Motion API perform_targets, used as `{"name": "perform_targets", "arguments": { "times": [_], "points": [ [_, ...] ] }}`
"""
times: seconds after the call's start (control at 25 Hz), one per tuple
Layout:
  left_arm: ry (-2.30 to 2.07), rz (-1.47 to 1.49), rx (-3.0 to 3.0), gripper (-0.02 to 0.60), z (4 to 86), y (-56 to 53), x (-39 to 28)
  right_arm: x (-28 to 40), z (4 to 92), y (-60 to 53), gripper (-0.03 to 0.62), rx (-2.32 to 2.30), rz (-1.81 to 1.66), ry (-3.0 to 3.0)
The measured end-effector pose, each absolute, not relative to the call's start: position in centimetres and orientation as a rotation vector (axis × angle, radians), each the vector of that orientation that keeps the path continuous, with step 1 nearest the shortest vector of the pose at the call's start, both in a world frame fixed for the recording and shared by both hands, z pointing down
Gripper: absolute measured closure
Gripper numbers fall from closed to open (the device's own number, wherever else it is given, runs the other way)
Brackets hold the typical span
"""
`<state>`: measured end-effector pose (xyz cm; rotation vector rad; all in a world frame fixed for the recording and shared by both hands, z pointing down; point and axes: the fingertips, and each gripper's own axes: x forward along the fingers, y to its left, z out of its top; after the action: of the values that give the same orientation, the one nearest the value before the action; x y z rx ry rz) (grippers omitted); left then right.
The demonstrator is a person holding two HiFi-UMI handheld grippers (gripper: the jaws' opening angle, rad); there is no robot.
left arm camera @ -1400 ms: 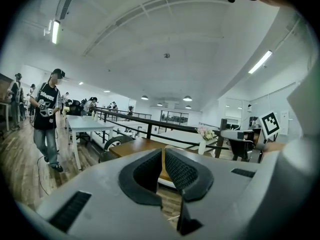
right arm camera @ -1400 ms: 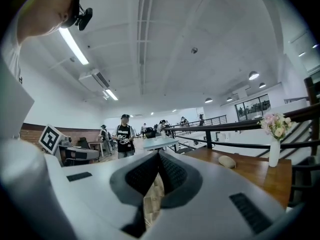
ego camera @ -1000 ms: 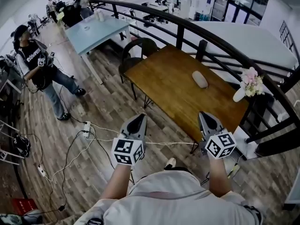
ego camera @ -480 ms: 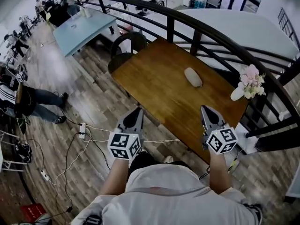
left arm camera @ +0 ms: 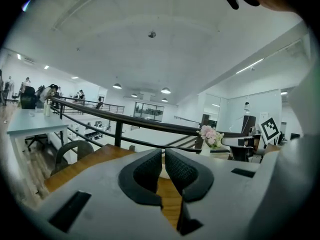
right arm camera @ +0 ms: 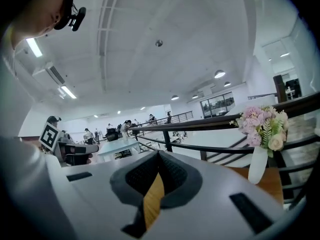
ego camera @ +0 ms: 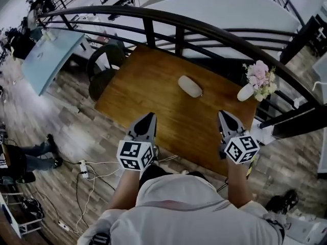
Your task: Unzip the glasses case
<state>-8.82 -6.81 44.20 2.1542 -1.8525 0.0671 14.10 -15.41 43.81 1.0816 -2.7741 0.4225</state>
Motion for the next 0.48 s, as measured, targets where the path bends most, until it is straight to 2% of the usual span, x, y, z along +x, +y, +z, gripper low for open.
{"name": "perform_targets", "arguments": {
  "times": [0.48],
  "points": [
    [-1.498, 0.168, 2.388, 0.551, 46.3, -19.9, -16.8, 6.8, 45.5, -21.7, 0.543, 1.445, 0.415, -2.54]
  ]
}}
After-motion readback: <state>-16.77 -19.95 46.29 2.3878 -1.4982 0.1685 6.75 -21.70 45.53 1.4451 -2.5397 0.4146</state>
